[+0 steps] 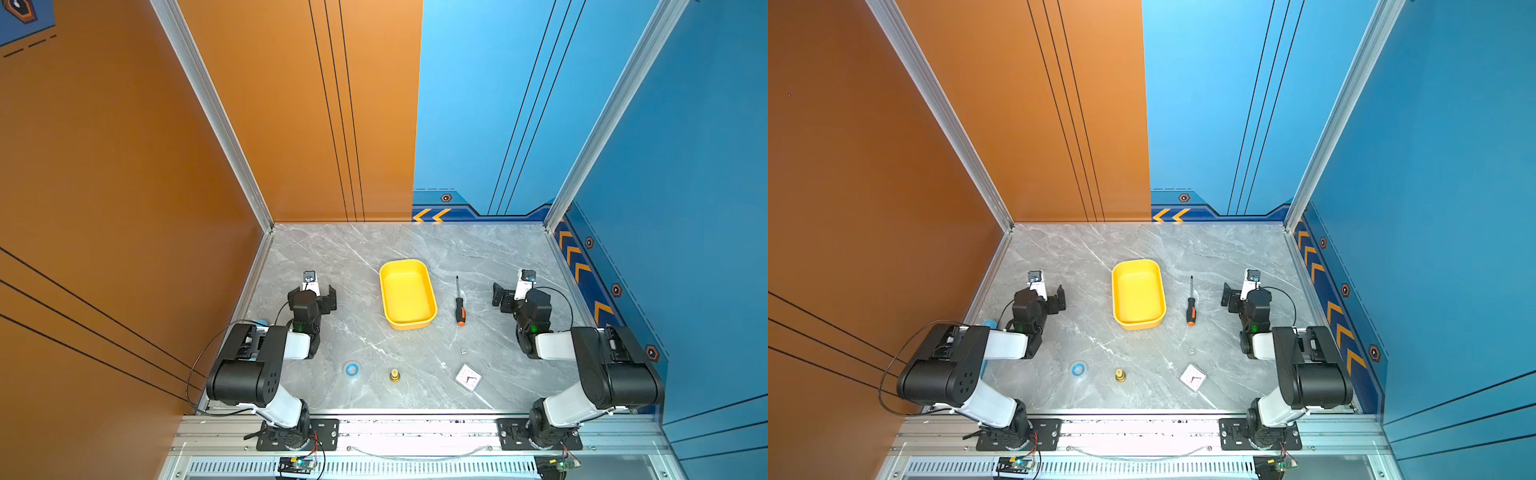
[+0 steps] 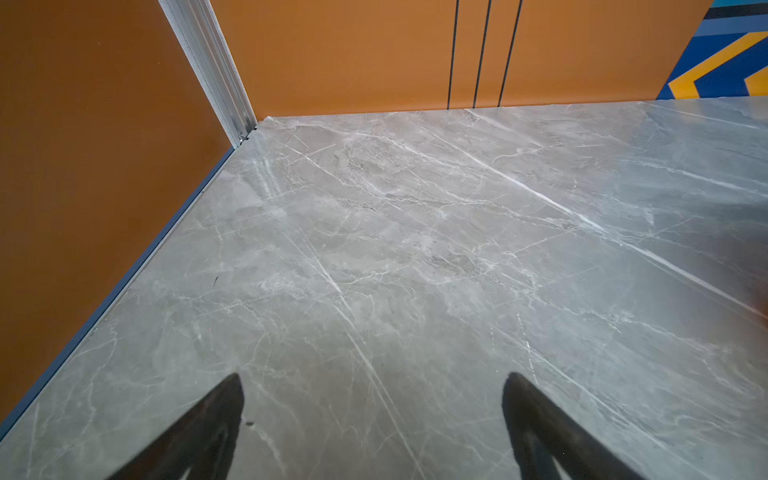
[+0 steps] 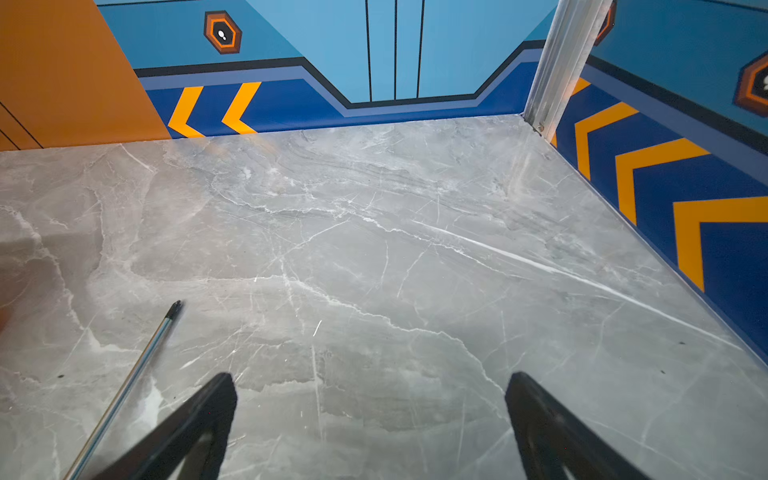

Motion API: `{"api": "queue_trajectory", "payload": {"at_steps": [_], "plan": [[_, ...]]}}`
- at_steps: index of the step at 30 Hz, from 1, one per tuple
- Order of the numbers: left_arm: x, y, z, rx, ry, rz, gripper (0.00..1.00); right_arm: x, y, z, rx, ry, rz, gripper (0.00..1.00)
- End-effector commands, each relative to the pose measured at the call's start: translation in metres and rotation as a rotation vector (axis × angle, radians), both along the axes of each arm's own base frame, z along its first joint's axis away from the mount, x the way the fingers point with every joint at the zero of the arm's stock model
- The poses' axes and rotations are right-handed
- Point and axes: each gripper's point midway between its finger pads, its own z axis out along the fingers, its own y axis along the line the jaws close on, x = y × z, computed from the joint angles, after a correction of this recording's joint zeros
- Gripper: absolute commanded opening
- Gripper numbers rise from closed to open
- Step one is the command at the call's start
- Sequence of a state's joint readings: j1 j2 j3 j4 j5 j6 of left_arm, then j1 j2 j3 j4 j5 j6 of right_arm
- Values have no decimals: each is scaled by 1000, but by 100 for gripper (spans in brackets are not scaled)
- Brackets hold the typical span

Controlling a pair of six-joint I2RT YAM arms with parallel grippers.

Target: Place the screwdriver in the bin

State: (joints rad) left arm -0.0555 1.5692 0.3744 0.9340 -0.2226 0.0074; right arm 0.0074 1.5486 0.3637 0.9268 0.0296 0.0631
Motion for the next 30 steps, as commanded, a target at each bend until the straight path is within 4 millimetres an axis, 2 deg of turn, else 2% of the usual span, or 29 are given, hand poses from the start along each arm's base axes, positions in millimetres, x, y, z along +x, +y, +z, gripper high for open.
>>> {"api": "queue_trajectory", "payload": {"at_steps": [1, 25, 30], "plan": [[1, -1, 2, -5, -5, -20, 98, 2, -1, 0, 0, 4, 0, 100], [1, -3, 2, -3, -6, -28, 98, 1, -1, 1, -10, 3, -5, 100], [2, -9, 2, -13, -4, -74, 98, 1, -13, 4, -12, 11, -86, 100]]}}
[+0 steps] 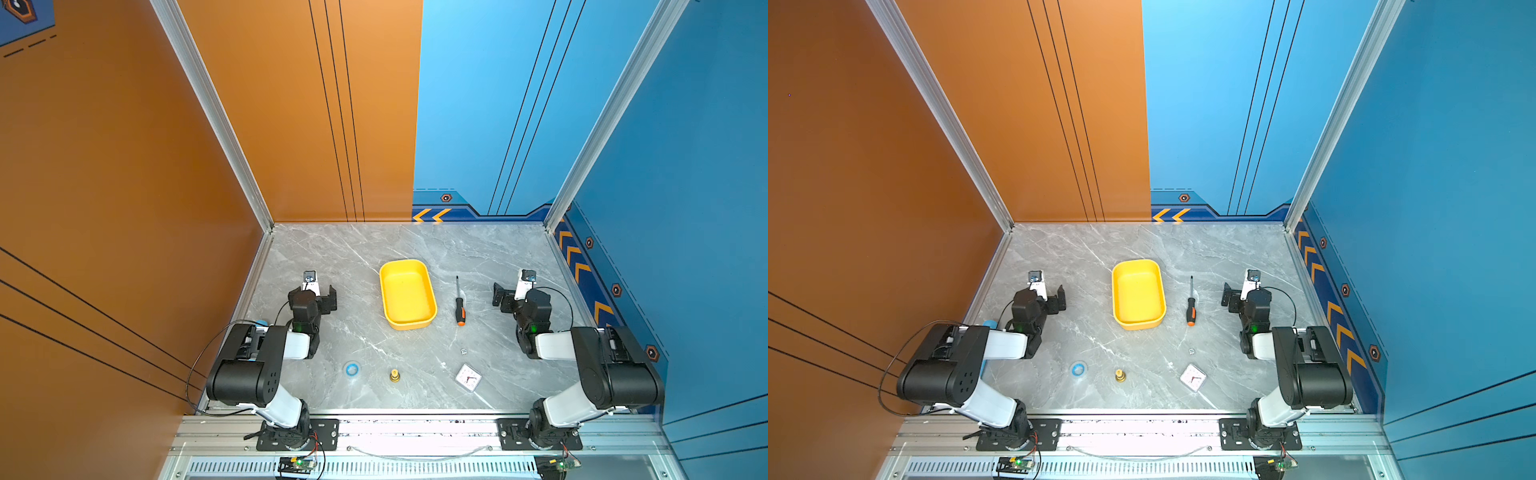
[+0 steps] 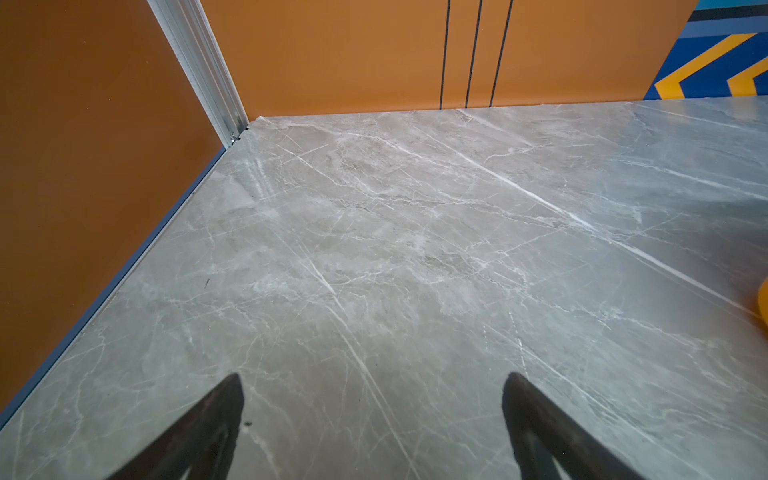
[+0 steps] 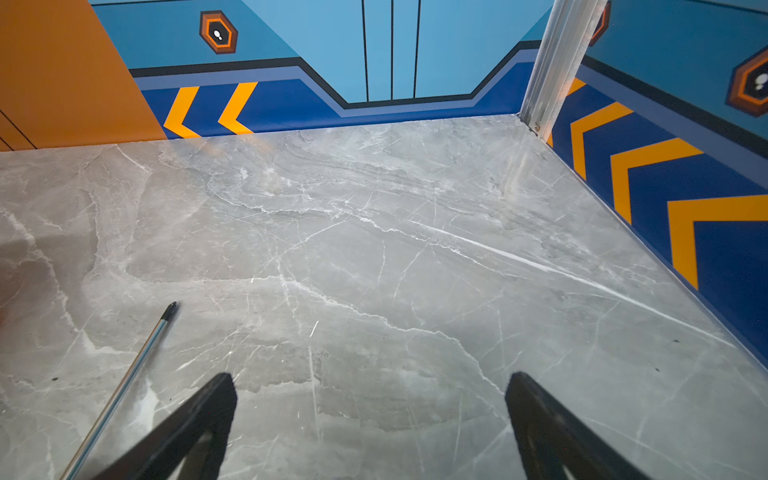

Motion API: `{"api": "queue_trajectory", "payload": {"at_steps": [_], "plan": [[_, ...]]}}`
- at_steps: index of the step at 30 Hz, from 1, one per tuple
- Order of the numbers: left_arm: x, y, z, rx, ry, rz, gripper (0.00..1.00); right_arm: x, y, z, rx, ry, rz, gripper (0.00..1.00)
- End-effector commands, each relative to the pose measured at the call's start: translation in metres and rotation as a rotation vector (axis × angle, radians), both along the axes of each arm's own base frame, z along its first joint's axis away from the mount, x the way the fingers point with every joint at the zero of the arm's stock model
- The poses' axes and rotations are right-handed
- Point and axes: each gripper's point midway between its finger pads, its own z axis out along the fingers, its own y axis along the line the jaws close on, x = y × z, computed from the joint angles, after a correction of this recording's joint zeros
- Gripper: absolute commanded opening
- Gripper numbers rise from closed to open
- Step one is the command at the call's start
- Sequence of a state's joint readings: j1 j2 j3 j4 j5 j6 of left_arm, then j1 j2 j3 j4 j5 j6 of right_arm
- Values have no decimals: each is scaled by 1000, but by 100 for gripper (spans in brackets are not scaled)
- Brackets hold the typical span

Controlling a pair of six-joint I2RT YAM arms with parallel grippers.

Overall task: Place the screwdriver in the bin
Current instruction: 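Move the right gripper over the black-orange screwdriver handle while the left arm lifts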

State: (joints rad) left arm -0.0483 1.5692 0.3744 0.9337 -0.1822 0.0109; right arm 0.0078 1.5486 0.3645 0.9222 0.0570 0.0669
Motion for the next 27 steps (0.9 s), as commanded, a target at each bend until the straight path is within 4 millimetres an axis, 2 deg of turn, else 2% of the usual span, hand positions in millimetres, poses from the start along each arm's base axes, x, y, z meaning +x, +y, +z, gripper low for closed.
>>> {"api": "queue_trajectory", "payload": {"at_steps": [1, 7, 12, 16, 19, 21, 24, 27], "plan": [[1, -5, 3, -3, -9, -42, 98, 2, -11, 8, -8, 15, -75, 100], [-4, -9, 23, 14, -26, -55, 98, 8, -2, 35, -31, 130, -66, 100], [-8, -27, 47, 60, -13, -116, 98, 7, 24, 57, 49, 183, 11, 100], [-8, -41, 76, -49, -53, -147, 98, 1, 53, 62, 130, 286, 90, 100], [-7, -53, 89, -139, -81, -187, 98, -6, 76, 53, 187, 384, 135, 100], [-6, -60, 91, -202, -75, -196, 98, -11, 93, 43, 196, 436, 166, 100], [-6, -74, 86, -273, -48, -236, 98, -18, 119, 26, 192, 504, 213, 100], [-8, -86, 77, -323, -5, -277, 98, -25, 128, 6, 192, 588, 197, 100]]}}
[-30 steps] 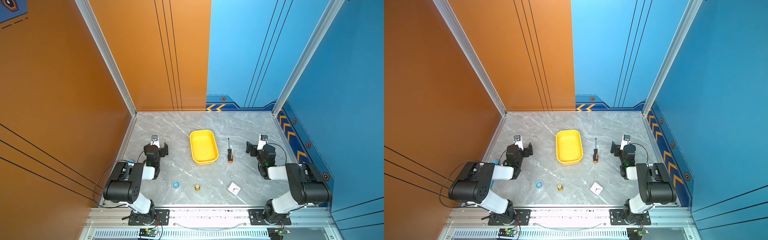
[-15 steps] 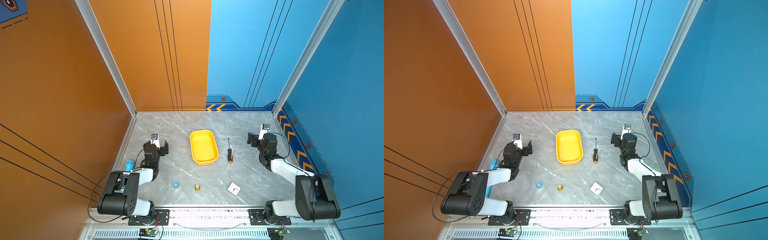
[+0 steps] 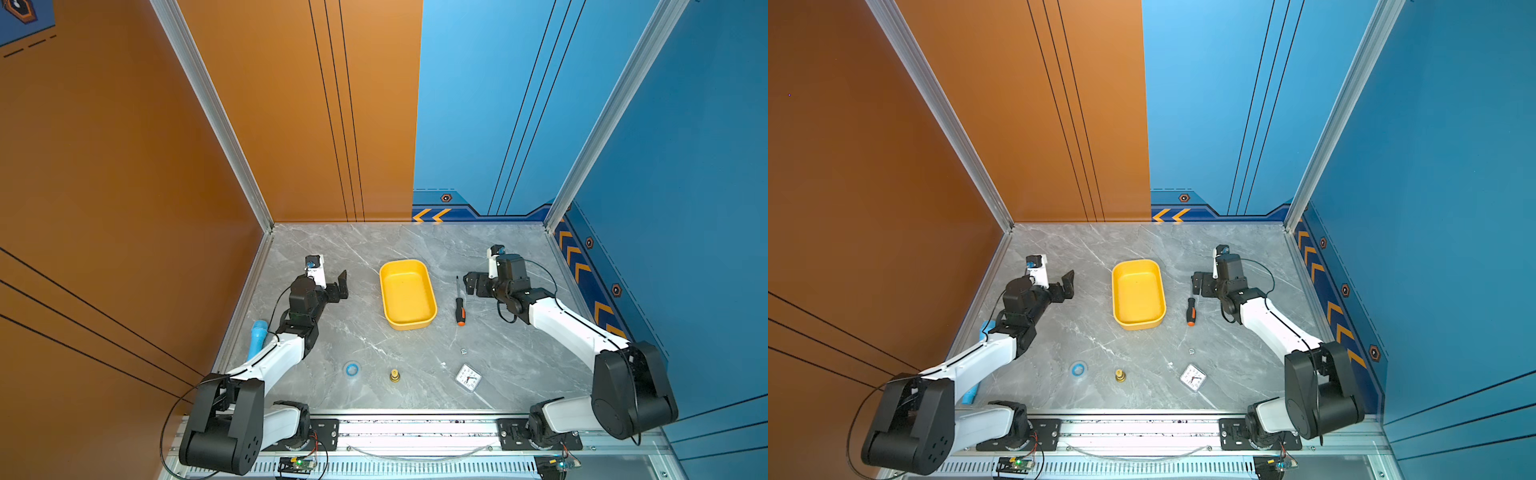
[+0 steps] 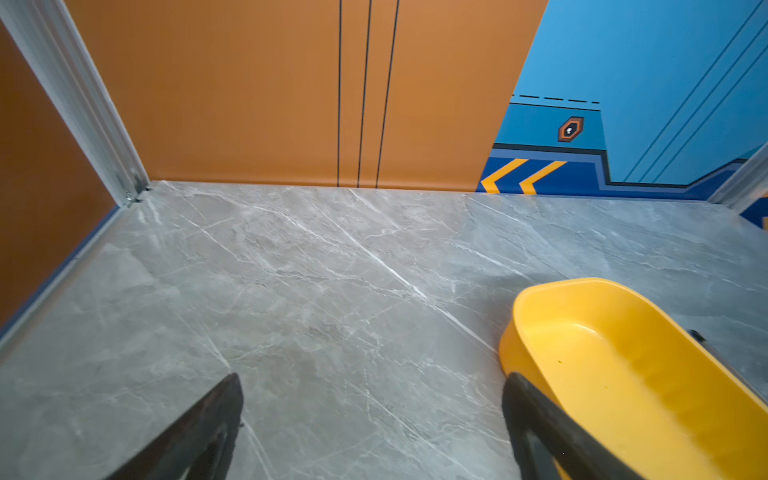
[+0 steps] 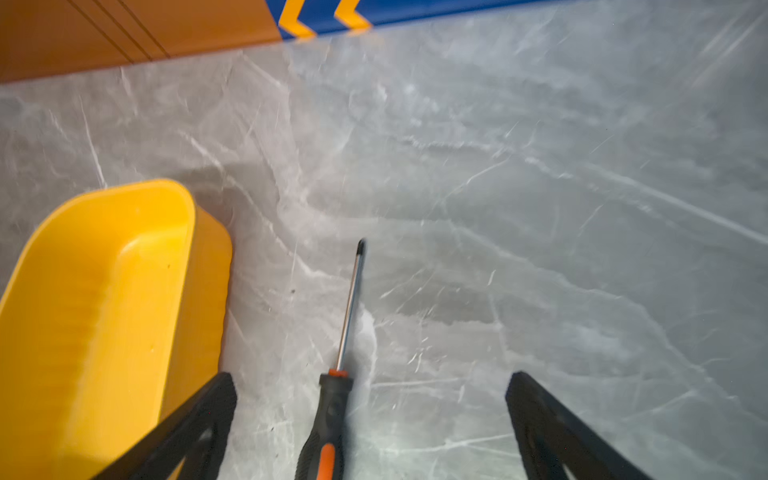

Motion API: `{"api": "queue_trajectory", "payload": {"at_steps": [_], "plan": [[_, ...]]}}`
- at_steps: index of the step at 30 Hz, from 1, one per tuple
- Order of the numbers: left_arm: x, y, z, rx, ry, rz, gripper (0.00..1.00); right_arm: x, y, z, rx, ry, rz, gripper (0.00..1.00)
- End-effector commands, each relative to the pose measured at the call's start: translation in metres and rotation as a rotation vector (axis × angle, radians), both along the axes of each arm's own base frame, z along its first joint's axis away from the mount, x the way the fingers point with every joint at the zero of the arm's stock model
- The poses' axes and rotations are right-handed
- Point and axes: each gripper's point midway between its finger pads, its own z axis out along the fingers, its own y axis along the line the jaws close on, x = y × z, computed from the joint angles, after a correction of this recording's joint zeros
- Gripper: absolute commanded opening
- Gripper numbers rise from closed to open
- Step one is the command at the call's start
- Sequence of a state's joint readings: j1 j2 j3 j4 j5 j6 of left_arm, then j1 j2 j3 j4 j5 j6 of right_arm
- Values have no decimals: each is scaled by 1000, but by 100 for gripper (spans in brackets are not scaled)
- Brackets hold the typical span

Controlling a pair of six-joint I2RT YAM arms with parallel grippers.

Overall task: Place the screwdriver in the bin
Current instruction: 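Move the right gripper over the black-orange screwdriver handle while the left arm lifts, then close the right gripper on the screwdriver handle and lift it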

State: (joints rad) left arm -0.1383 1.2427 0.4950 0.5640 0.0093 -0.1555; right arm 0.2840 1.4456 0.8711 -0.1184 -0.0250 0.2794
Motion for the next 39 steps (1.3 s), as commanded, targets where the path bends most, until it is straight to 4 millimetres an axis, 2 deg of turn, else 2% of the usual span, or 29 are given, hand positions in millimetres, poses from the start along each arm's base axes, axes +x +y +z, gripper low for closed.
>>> {"api": "queue_trajectory", "payload": {"at_steps": [1, 9, 16, 26, 33, 39], "plan": [[-1, -19, -13, -96, 90, -72, 98, -20, 9, -30, 20, 173, -15, 100], [-6, -30, -26, -141, 172, -112, 98, -38, 23, -68, -36, 300, 2, 98], [-8, -27, -34, -87, 247, -110, 98, -46, 41, -77, -74, 310, 41, 97], [-11, -29, -32, -90, 259, -119, 98, -49, 44, -87, -115, 344, 67, 73], [-9, -33, -30, -102, 262, -140, 98, -48, 44, -91, -127, 357, 66, 61], [-8, -38, -35, -112, 281, -161, 98, -45, 44, -94, -140, 363, 64, 56]]}}
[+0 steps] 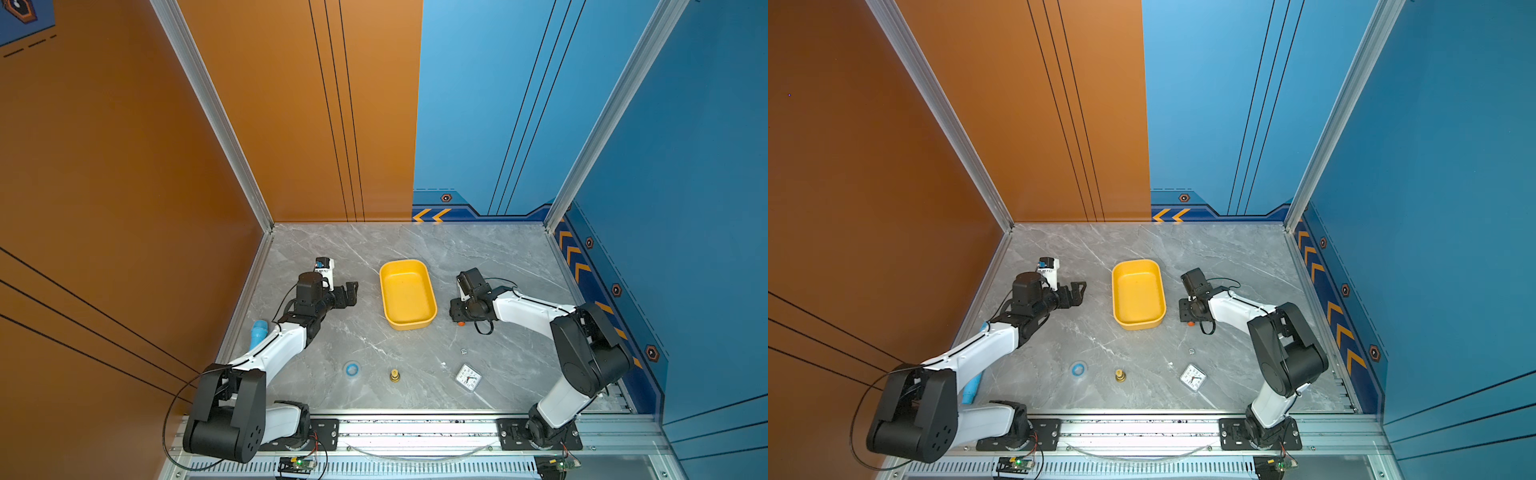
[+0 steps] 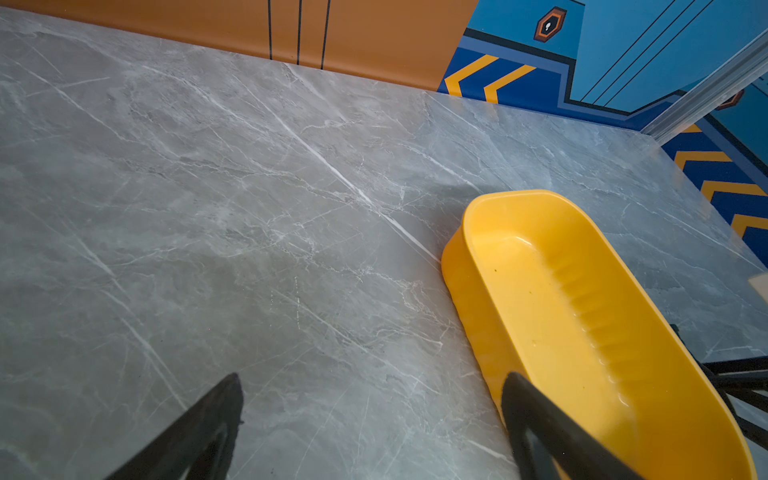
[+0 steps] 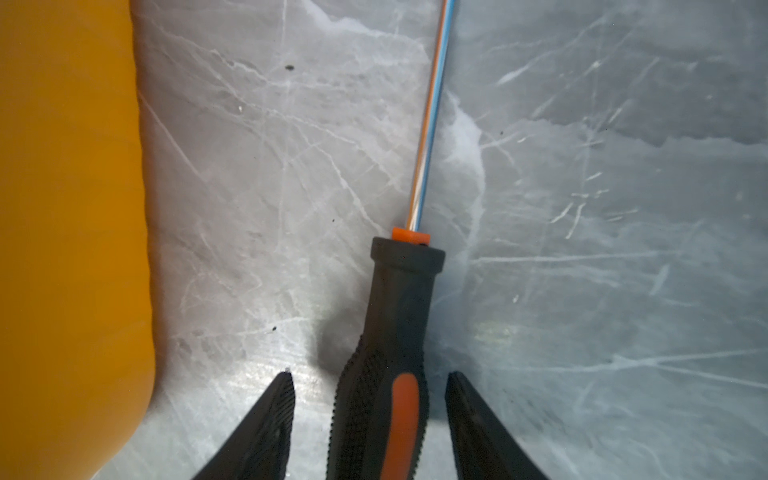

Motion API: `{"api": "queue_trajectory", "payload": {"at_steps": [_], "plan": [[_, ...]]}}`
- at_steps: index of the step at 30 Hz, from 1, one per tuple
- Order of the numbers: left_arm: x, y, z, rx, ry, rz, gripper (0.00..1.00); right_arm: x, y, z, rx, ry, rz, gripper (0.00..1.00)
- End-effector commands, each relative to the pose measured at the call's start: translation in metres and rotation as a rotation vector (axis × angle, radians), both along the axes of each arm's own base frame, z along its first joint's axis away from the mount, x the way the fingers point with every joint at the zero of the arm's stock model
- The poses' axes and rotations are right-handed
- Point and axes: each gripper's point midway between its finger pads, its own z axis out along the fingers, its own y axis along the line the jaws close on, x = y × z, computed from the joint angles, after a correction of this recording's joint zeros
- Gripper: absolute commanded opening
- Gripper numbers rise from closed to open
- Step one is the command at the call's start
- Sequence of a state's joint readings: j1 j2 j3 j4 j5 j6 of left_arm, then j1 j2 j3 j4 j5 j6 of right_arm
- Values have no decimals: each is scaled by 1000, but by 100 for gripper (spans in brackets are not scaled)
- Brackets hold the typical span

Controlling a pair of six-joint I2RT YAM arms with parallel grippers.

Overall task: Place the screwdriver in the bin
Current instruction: 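Close the right gripper on the screwdriver handle and lift it, then carry the screwdriver with the right gripper over the yellow bin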

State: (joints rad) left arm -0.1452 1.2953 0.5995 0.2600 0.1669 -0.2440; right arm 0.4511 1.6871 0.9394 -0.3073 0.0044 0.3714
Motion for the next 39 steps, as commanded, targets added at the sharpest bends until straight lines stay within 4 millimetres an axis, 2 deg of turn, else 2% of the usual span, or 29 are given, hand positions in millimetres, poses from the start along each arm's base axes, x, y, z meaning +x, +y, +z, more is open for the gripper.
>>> {"api": "queue_trajectory", "payload": {"at_steps": [1, 6, 10, 13, 16, 18, 19, 25, 31, 35, 39], "plan": [[3, -9, 4, -15, 6, -43, 98, 1, -2, -4, -40, 16, 0, 55], [5, -15, -1, -19, 46, -74, 98, 4, -2, -9, -50, 25, -5, 51], [7, -16, -1, -20, 60, -80, 98, 4, -2, -13, -55, 37, -11, 43], [7, -17, -2, -24, 63, -80, 98, 5, -3, -11, -64, 37, -13, 29], [5, -17, -6, -28, 75, -78, 98, 7, -4, -4, -59, 21, -18, 8], [4, -17, -8, -29, 81, -76, 98, 9, -4, 4, -47, 7, -24, 0], [4, -18, -10, -28, 85, -77, 98, 10, -4, 8, -41, -1, -27, 0], [4, -20, -8, -36, 83, -83, 98, 17, 3, 52, 2, -70, -23, 0], [5, -23, -4, -49, 78, -94, 98, 27, 17, 116, 26, -172, -9, 0], [5, -24, -5, -55, 82, -97, 98, 28, 46, 151, 91, -234, 4, 0], [5, -24, -6, -59, 88, -98, 98, 24, 78, 169, 109, -283, -26, 0]]}}
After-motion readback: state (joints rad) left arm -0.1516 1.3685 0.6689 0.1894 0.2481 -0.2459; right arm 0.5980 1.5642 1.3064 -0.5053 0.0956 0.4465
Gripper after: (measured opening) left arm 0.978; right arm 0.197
